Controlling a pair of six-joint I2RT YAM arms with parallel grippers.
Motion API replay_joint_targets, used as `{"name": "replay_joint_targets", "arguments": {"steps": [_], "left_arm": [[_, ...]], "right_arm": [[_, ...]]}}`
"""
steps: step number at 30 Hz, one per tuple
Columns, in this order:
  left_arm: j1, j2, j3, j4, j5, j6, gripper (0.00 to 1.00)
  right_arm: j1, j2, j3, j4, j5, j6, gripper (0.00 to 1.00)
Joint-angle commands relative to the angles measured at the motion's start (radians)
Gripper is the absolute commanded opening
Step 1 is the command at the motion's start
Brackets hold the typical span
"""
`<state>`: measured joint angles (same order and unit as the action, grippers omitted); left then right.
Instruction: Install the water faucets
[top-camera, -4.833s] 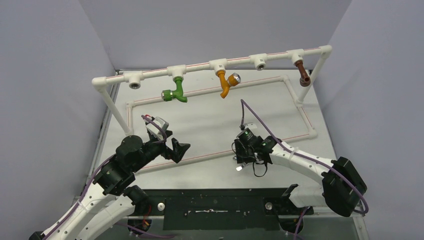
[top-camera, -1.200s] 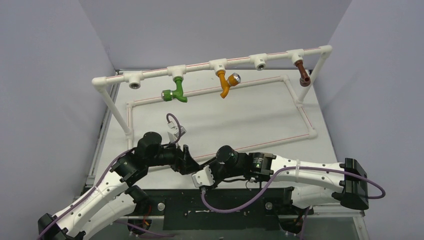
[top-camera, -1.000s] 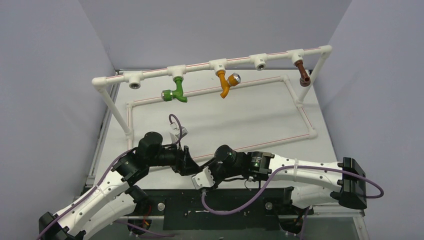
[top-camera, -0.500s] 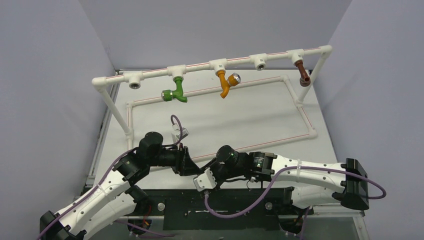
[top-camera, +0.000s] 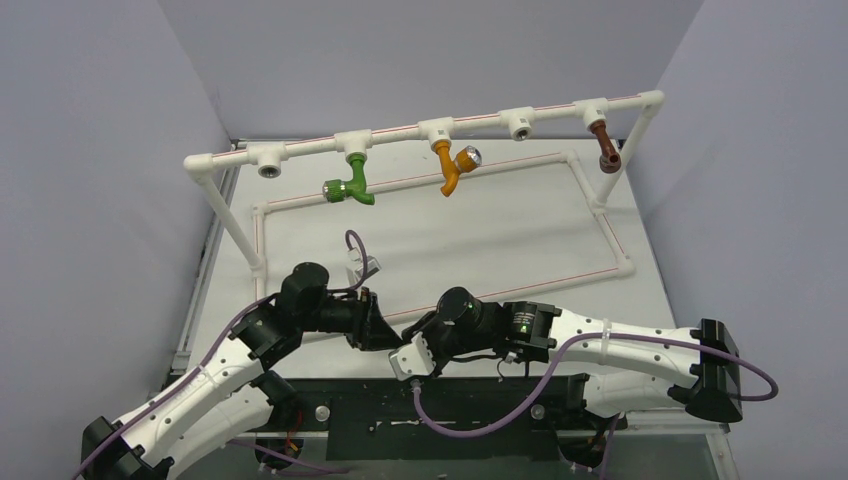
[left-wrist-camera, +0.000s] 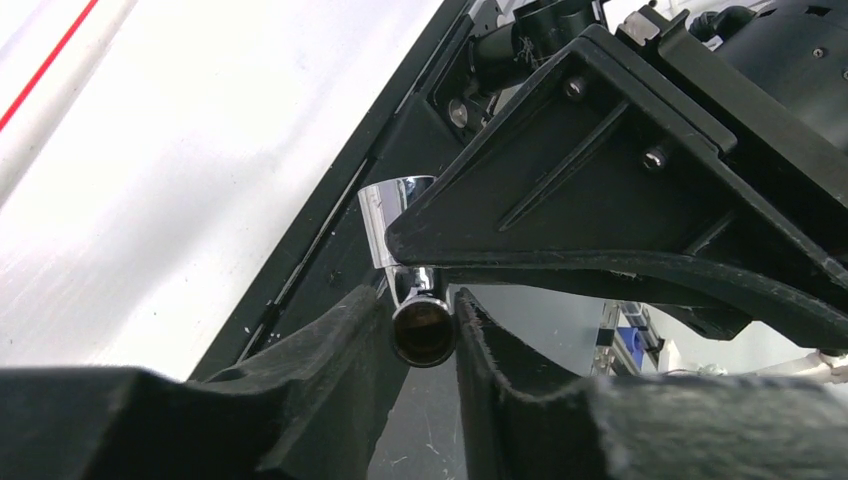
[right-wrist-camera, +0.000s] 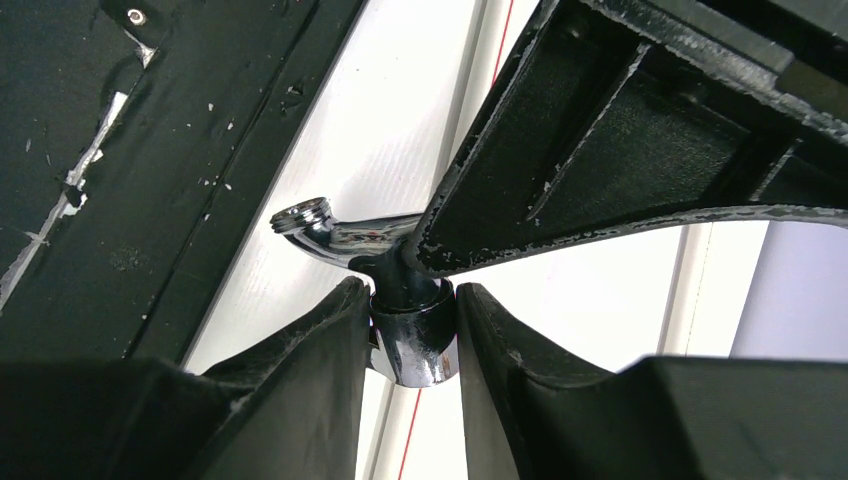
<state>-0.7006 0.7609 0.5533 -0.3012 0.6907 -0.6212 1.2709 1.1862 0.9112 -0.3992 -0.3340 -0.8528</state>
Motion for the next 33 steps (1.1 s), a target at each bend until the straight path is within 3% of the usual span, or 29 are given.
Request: {"name": "replay_joint_targets", "arguments": {"steps": [1, 3, 4, 7, 12, 18, 23, 27, 33], "left_arm": [[-0.002, 0.0, -0.004, 0.074, 0.048, -0.001, 0.24], [0.0, 0.001, -0.006, 0.081, 0.05, -0.002, 0.04], [-0.001, 0.005, -0.006, 0.08, 0.048, -0.004, 0.0], [-0.001, 0.01, -0.006, 0.077, 0.038, -0.003, 0.0], [0.003, -0.011, 0.001, 0.064, 0.003, -0.002, 0.0], [0.015, -0.033, 0.004, 0.051, -0.066, -0.002, 0.0], [0.04, -0.063, -0.014, 0.071, -0.121, -0.026, 0.0], [0.047, -0.103, -0.061, 0.158, -0.157, -0.087, 0.0], [0.047, -0.149, -0.101, 0.263, -0.232, -0.148, 0.0]], "right_arm": [[0.01, -0.02, 0.057, 0.044, -0.026, -0.012, 0.0], [0.013, -0.017, 0.061, 0.039, -0.028, -0.012, 0.0], [0.013, -0.017, 0.063, 0.035, -0.028, -0.012, 0.0], [0.014, -0.021, 0.065, 0.037, -0.018, -0.001, 0.01], [0.011, -0.041, 0.059, 0.05, 0.019, 0.057, 0.37], [-0.046, -0.103, 0.03, 0.084, 0.039, 0.181, 0.63], [-0.139, -0.176, -0.004, 0.122, 0.012, 0.337, 0.66], [-0.218, -0.267, -0.12, 0.282, -0.011, 0.546, 0.66], [-0.237, -0.333, -0.229, 0.418, 0.209, 0.943, 0.69]]}}
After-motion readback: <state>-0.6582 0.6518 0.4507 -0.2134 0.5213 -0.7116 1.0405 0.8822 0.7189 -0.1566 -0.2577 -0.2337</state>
